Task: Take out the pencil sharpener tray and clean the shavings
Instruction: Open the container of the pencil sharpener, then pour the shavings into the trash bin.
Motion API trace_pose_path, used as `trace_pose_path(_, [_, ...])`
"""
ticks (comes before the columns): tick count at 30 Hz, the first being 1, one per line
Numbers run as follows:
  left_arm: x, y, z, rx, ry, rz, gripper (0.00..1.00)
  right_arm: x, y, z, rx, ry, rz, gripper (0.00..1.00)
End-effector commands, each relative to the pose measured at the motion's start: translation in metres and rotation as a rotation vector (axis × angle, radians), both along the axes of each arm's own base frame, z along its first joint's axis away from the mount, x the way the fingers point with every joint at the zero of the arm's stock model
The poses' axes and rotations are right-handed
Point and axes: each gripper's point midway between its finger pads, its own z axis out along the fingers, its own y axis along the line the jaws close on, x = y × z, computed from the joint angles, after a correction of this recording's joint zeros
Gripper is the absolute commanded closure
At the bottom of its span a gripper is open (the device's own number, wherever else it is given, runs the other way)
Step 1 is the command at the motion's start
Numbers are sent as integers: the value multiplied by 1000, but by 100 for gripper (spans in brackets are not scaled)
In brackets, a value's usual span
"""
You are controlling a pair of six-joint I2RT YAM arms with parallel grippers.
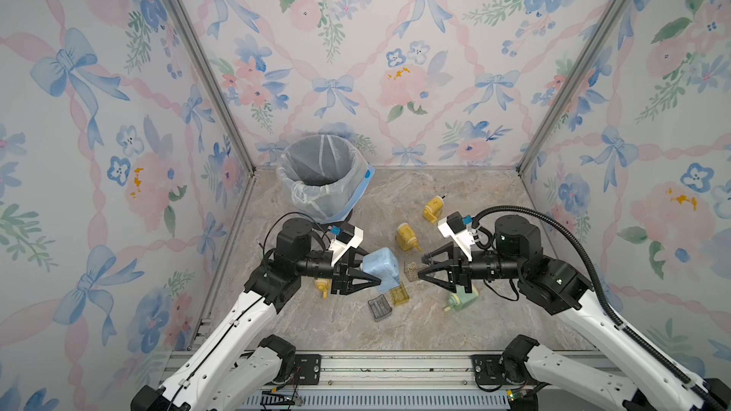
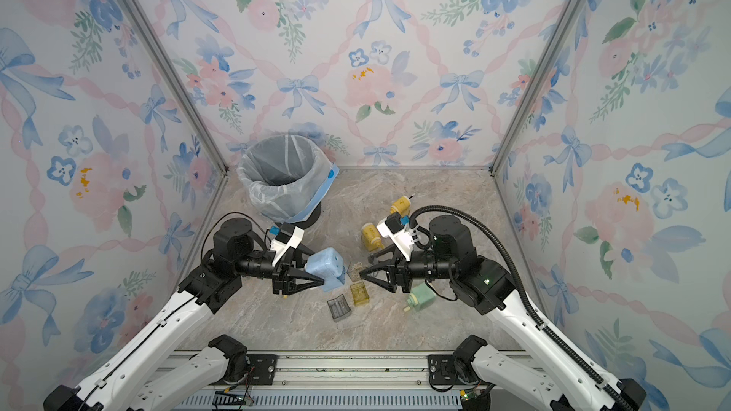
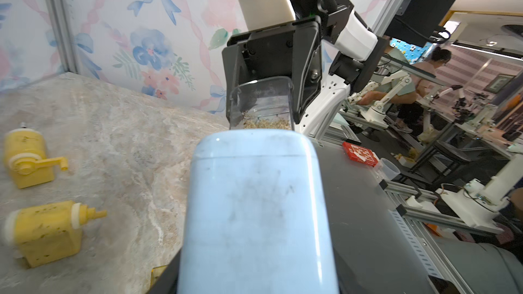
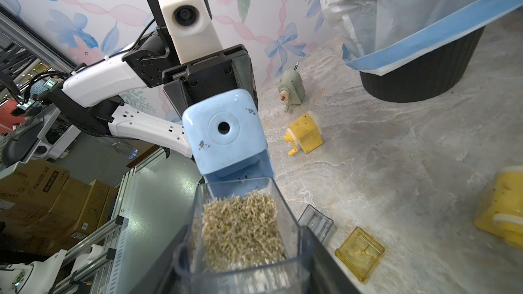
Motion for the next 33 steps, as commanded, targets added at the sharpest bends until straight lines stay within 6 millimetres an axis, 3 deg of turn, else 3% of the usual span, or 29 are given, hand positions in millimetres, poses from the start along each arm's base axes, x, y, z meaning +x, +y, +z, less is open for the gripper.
trace_pose_path(1, [12,9,14,-12,-38,114,100,0,2,18,35,-20,22,55])
trace_pose_path(7, [43,23,3,14,19,333,100,6,5,31,47,-36,29,56])
trace_pose_path(17, [71,38,-14,24,104,534,100,25,26,63,98,-65,75,57])
trace_pose_path(26, [100,67,-52,82,139,796,100,59,54,101,140,-74,73,57])
trace_pose_path(33, [107,75,-58,107,113,868,100,98,89,124,181,-19,49,59])
